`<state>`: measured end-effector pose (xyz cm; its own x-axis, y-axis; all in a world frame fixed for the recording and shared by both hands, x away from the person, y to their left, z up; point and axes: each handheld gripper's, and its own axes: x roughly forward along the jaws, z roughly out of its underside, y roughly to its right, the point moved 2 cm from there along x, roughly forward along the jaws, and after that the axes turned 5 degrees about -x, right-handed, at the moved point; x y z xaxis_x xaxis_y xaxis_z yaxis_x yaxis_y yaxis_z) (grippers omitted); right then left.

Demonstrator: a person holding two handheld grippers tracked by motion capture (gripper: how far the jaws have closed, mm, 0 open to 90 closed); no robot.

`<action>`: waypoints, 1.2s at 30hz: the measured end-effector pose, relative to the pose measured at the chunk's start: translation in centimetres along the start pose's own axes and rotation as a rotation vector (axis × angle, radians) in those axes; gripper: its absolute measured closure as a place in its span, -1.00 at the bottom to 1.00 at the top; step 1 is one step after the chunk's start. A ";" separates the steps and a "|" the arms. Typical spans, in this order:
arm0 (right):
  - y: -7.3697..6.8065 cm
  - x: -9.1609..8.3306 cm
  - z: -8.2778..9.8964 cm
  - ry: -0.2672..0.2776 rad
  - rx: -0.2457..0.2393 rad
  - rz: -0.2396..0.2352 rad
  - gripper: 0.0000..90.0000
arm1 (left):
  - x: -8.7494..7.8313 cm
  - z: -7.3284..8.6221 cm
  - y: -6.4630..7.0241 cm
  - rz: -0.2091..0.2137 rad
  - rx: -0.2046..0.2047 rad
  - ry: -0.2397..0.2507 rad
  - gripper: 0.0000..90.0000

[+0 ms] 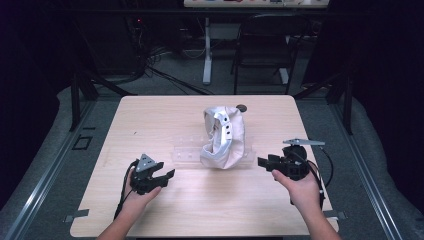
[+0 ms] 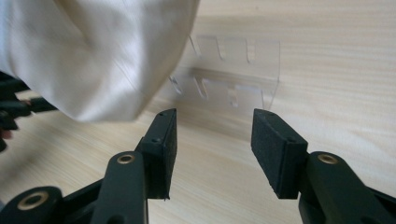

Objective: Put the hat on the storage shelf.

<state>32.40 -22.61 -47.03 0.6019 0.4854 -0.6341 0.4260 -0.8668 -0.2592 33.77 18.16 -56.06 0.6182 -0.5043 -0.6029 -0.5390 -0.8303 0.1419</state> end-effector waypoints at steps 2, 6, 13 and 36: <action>0.1 0.4 1.2 0.000 -0.018 0.020 0.14 | 0.1 0.1 0.0 0.001 0.002 -0.003 0.01; 0.3 1.2 3.0 -0.001 -0.028 0.044 0.14 | 0.2 0.1 0.1 -0.001 0.004 -0.005 0.01; 1.0 2.1 5.0 -0.008 -0.017 0.074 0.14 | 0.3 0.2 0.1 -0.003 0.003 -0.006 0.01; 1.3 3.5 8.8 0.082 0.006 0.129 0.14 | 0.7 0.3 0.8 0.004 0.049 -0.019 0.01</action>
<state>29.17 -23.04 -56.00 0.7044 0.3771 -0.6013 0.3376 -0.9232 -0.1835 33.58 17.20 -56.55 0.6052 -0.5030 -0.6170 -0.5691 -0.8153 0.1065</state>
